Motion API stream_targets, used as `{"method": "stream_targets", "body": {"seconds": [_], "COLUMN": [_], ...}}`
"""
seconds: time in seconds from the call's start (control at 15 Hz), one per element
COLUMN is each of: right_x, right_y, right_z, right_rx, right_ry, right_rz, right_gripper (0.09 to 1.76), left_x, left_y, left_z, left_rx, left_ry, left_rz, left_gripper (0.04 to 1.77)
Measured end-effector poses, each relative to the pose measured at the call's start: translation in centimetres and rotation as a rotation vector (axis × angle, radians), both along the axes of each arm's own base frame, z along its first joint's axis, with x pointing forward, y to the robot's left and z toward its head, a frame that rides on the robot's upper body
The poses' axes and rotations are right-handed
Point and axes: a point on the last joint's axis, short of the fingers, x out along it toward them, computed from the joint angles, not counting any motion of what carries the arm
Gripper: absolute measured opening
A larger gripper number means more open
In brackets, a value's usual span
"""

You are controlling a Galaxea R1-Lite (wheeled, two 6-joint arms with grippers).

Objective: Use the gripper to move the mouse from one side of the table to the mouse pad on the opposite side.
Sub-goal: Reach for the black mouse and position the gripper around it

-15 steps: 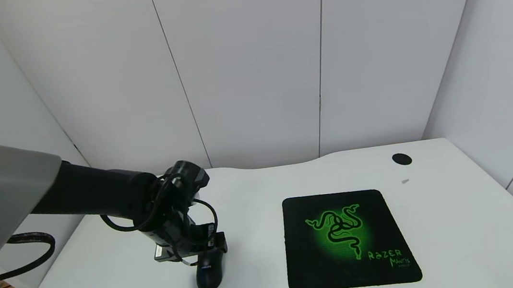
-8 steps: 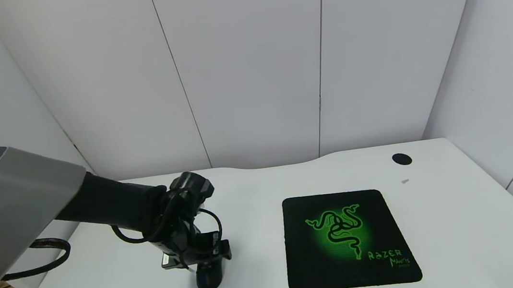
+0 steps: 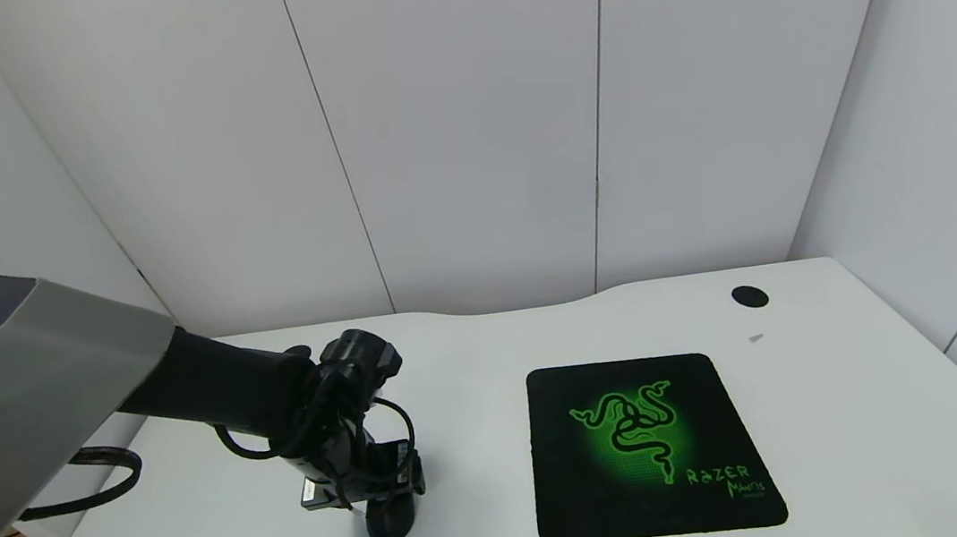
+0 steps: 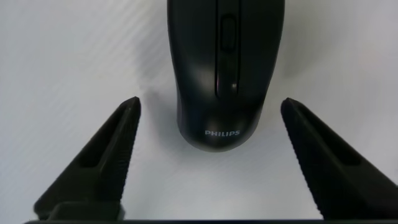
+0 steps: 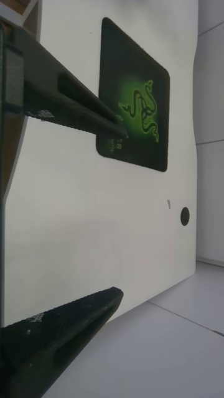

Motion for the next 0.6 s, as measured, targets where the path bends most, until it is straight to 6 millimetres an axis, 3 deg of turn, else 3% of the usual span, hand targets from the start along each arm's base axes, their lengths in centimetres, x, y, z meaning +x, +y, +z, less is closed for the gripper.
{"method": "stream_targets", "body": {"seconds": [0.27,0.6], "right_x": [0.00,0.00], "right_y": [0.00,0.00], "right_z": [0.00,0.00], "right_rx": [0.000,0.000], "right_ry": [0.000,0.000], "right_rz": [0.000,0.001], "right_gripper": [1.71,1.71], "left_x": [0.24,0.26], "left_y": [-0.12,-0.24], "left_z": [-0.06,-0.33], "left_rx": [-0.011,-0.013], "left_ry": [-0.017,-0.028], "left_rz": [0.004,0.000], "left_gripper": [0.96,0.88]}}
